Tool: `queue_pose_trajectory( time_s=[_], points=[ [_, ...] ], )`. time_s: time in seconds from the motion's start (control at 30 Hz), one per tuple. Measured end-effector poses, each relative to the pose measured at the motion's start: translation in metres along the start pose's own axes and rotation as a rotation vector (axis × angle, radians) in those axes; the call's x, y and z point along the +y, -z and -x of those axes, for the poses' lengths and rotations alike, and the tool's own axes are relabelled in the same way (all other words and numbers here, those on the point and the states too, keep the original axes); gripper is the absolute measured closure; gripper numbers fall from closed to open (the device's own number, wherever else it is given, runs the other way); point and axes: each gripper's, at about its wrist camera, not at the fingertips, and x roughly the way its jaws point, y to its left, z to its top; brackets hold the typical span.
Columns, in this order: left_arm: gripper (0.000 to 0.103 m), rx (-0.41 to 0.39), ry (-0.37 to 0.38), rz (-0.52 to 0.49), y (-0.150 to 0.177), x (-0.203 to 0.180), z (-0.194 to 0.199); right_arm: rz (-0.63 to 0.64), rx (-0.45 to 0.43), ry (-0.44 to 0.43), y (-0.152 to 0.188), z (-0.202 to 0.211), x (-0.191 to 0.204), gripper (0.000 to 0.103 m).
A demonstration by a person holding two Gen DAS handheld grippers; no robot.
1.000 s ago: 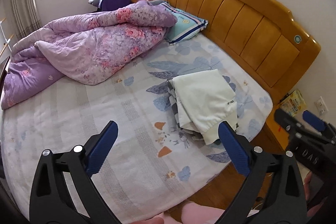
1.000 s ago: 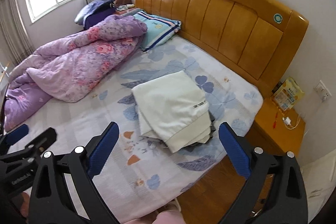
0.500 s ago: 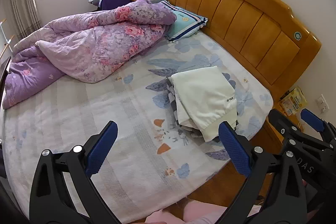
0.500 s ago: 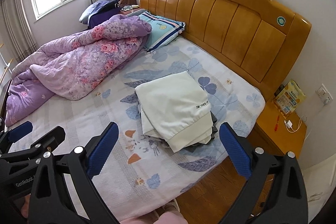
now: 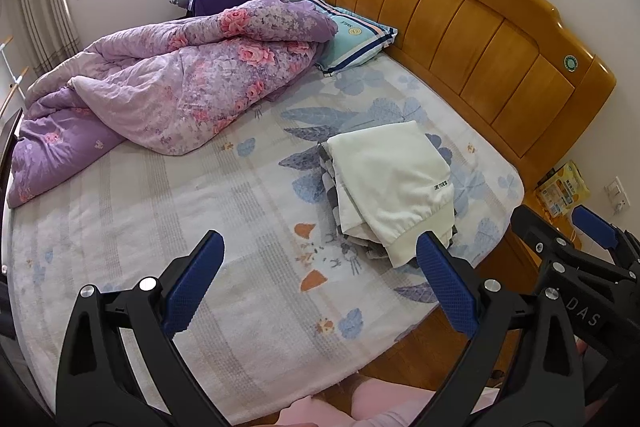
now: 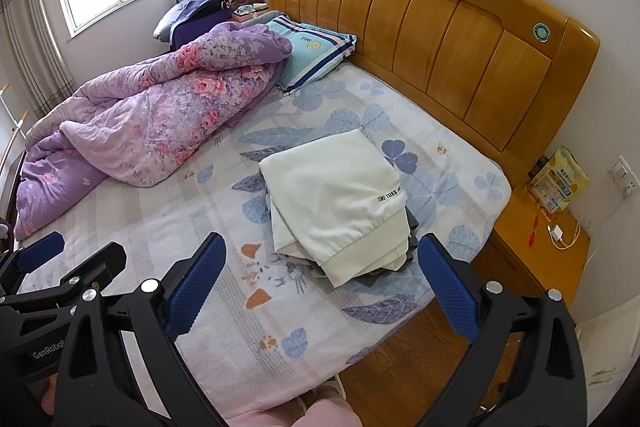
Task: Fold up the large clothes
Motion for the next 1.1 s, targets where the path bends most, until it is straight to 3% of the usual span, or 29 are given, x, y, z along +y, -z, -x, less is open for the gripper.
queue_pose_trajectory(
  time_s=[0.37,0.5,0.7,1.1],
  points=[
    [0.006,0.012,-0.005,-0.007,0.006,-0.002,-0.004,0.0,0.01,0.008,0.005,-0.001,-0.002,0.01],
    [0.006,0.008,-0.004,0.0,0.009,0.0,-0.01,0.004,0.019,-0.005,0.004,-0.005,-0.003,0.01],
    [0.007,0.075,-0.034,0.001,0.013,-0.002,-0.022,-0.005,0.041,-0.062,0.001,-0.012,-0.007,0.01],
    [0.007,0.082,-0.047,0.009,0.009,-0.004,-0.024,0.01,0.046,-0.075,-0.007,-0.016,-0.01,0.008]
  ],
)
